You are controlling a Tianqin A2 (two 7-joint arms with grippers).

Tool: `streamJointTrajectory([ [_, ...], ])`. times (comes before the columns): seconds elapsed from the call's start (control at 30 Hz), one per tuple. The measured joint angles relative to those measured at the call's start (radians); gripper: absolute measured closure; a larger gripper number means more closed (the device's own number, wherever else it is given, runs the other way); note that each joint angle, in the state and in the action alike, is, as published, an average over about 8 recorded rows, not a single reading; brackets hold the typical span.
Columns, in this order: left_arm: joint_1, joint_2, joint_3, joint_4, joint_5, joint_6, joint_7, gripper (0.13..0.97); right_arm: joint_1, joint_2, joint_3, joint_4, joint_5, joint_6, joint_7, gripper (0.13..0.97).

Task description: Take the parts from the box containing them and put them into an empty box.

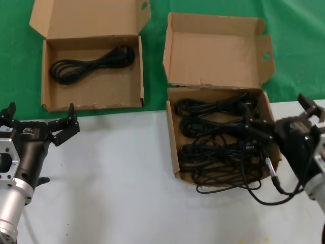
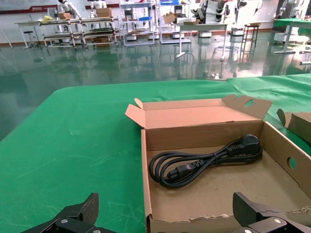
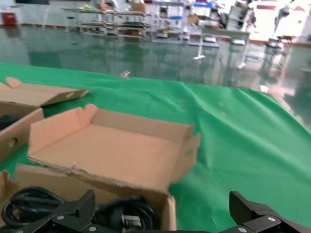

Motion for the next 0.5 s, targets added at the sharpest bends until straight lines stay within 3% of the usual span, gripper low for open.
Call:
streamJointTrajectory([
  [0.5,0.001,0.0,0.0,0.001,-0.002,-0.002,0.002,0.132,-0.048,-0.005,0.021,0.009,0.037,0.026,0.023,0.129],
])
